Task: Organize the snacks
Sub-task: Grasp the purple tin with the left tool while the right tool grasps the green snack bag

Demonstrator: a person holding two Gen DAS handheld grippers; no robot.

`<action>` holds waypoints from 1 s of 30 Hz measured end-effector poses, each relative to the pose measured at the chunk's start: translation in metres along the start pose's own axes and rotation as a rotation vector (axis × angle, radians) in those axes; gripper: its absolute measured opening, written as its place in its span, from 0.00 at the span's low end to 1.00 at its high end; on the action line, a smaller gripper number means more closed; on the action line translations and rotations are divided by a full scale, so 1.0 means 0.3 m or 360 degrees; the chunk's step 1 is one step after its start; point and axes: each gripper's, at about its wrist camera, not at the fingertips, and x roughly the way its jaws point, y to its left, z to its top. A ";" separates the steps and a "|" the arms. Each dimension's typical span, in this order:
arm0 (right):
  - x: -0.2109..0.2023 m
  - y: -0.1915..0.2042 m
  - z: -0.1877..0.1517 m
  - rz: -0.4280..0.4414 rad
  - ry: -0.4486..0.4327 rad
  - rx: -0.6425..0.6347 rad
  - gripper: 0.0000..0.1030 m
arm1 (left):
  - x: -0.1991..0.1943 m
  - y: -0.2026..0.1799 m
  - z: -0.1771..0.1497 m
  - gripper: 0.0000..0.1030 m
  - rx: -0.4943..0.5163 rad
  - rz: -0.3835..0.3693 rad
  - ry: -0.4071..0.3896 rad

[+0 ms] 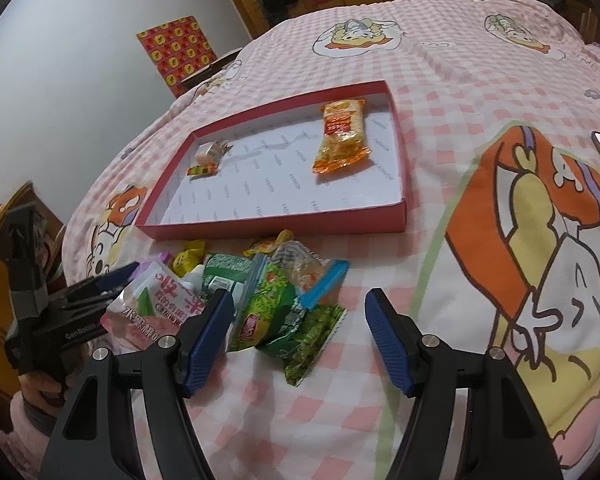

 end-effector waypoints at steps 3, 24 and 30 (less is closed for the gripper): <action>0.010 0.007 -0.009 0.0009 0.0016 0.0003 0.68 | -0.018 -0.001 0.002 0.65 -0.0006 0.0001 -0.0020; 0.069 0.016 -0.057 0.0016 0.0078 0.0055 0.51 | -0.036 0.014 -0.005 0.65 -0.0037 -0.0013 -0.0040; 0.050 0.020 -0.056 0.0038 0.0080 0.0035 0.46 | -0.038 0.016 -0.005 0.65 -0.0041 -0.0014 -0.0043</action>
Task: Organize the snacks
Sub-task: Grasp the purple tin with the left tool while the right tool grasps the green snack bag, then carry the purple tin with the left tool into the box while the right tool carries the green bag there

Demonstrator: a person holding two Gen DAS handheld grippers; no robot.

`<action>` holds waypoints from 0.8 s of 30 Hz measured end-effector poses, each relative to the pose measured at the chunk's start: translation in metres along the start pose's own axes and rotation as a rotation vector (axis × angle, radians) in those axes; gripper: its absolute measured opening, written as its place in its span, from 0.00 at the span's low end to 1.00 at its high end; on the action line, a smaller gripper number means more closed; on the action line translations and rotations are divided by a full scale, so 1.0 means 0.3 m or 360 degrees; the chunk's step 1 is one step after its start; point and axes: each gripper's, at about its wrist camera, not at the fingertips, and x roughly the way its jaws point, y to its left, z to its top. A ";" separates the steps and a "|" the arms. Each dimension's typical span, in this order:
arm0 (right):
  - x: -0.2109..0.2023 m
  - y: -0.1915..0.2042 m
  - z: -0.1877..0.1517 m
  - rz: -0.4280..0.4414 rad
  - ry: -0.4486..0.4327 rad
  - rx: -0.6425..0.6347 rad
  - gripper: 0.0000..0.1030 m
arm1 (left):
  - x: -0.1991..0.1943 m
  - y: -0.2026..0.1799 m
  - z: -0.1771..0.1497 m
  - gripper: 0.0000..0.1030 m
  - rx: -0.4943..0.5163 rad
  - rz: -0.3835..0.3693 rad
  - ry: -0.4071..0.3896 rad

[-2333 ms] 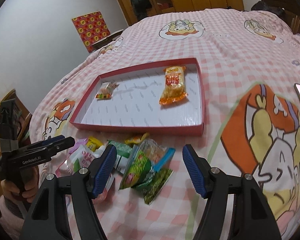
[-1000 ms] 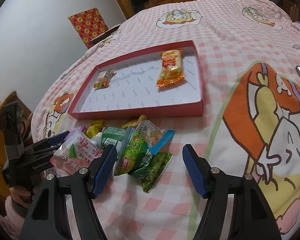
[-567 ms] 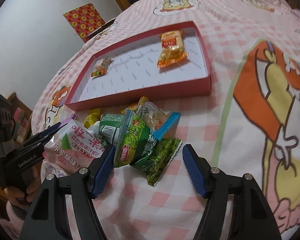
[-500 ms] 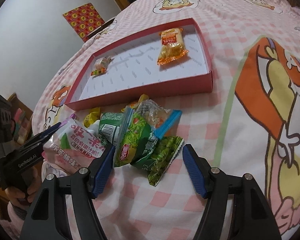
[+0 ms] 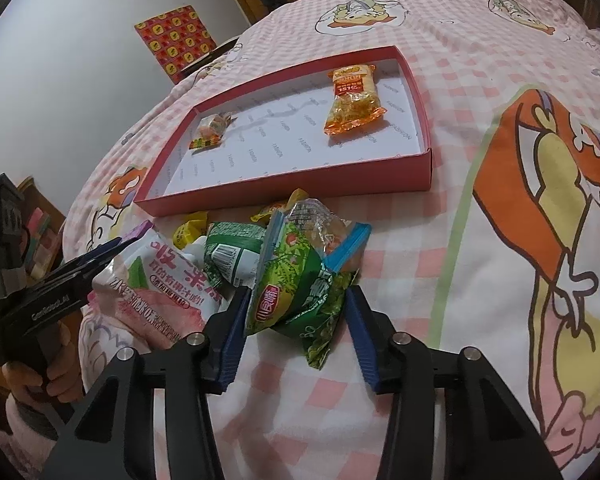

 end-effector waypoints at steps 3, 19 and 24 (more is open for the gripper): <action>-0.015 0.011 -0.003 0.0002 0.0005 -0.0030 0.46 | -0.004 0.001 -0.001 0.65 -0.0005 -0.0005 -0.0002; -0.109 0.038 -0.002 -0.0004 -0.0043 -0.0079 0.46 | -0.065 -0.010 0.035 0.65 0.0024 -0.0014 -0.0080; -0.126 0.044 0.021 -0.0003 -0.0055 -0.0107 0.46 | -0.073 -0.010 0.074 0.65 0.0030 -0.0002 -0.0108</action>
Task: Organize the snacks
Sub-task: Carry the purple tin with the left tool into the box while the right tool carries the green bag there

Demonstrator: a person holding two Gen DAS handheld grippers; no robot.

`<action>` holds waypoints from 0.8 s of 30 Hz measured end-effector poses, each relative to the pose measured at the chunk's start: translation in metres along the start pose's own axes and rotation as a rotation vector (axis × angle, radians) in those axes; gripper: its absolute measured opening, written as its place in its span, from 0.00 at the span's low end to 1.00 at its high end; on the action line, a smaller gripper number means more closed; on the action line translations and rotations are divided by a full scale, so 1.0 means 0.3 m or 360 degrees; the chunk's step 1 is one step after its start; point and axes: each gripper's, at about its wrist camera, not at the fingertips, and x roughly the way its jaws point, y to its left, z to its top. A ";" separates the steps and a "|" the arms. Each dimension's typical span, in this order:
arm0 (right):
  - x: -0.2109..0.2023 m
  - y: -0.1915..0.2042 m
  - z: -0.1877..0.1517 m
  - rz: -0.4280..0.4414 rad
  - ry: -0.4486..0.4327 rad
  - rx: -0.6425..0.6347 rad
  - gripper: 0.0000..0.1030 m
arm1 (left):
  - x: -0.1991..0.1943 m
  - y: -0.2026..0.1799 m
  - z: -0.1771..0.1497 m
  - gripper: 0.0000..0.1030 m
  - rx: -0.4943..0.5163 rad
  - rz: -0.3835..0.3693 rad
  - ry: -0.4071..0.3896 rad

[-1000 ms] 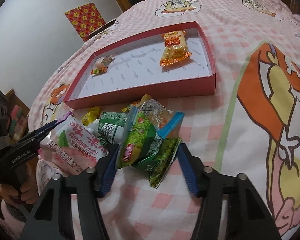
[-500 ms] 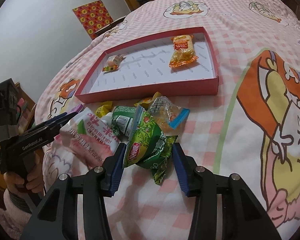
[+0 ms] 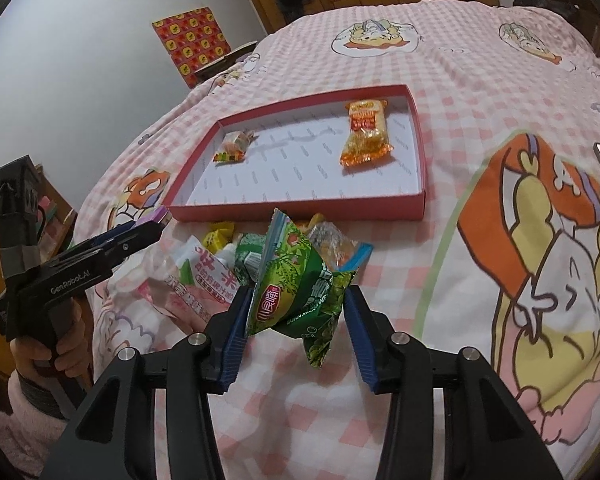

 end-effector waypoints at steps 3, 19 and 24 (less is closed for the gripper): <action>-0.008 0.002 0.016 -0.0010 -0.0012 -0.0017 0.46 | 0.005 -0.003 0.020 0.65 0.0017 0.0005 -0.0005; -0.010 -0.011 0.127 -0.0085 -0.0062 -0.0087 0.46 | 0.079 -0.040 0.127 0.65 0.0117 0.0047 -0.0040; 0.009 -0.019 0.173 -0.0107 -0.0074 -0.0095 0.46 | 0.119 -0.043 0.159 0.65 0.0130 0.0048 -0.0053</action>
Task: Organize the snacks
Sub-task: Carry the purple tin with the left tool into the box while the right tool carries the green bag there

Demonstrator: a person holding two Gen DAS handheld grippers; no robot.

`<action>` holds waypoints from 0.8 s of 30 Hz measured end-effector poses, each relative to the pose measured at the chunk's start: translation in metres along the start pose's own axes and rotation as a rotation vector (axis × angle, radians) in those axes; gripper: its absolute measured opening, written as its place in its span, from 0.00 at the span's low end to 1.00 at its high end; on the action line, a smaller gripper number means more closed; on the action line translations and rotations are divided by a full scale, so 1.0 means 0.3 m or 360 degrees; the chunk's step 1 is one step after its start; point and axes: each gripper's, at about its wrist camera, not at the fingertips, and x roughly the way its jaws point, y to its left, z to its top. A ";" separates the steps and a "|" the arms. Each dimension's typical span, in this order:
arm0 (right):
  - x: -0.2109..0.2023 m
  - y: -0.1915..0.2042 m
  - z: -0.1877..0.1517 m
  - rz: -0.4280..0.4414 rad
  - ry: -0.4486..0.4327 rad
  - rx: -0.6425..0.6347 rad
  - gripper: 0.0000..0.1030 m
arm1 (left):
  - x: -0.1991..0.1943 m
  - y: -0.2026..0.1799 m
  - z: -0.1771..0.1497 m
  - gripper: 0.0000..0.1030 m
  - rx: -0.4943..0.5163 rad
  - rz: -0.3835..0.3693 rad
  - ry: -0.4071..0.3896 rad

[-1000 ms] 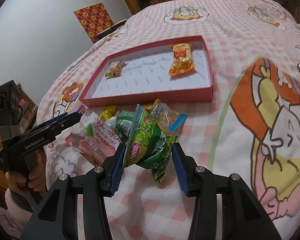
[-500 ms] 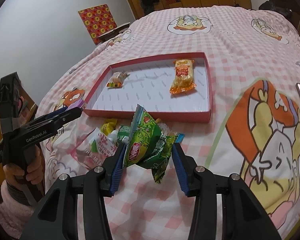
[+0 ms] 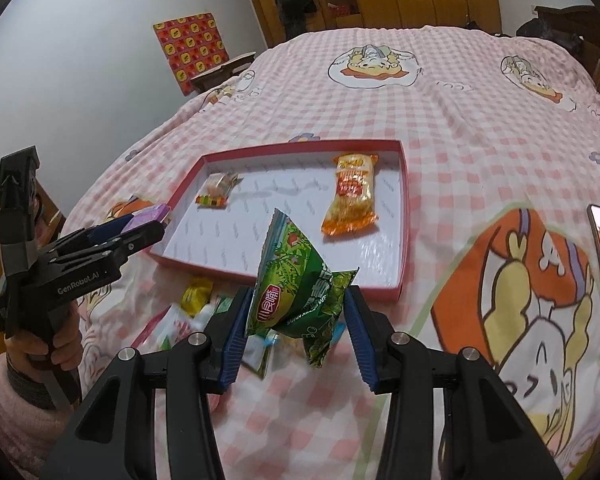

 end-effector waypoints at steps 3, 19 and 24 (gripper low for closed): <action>0.019 -0.006 0.022 -0.0017 -0.0004 -0.0017 0.46 | 0.025 0.007 0.016 0.65 -0.0009 0.0001 0.0002; 0.142 -0.050 0.098 -0.0048 0.0057 -0.0016 0.46 | 0.177 0.036 0.024 0.65 -0.0048 0.0024 0.0106; 0.179 -0.060 0.107 -0.0069 0.0084 -0.0019 0.46 | 0.209 0.035 0.016 0.65 -0.0032 0.0031 0.0125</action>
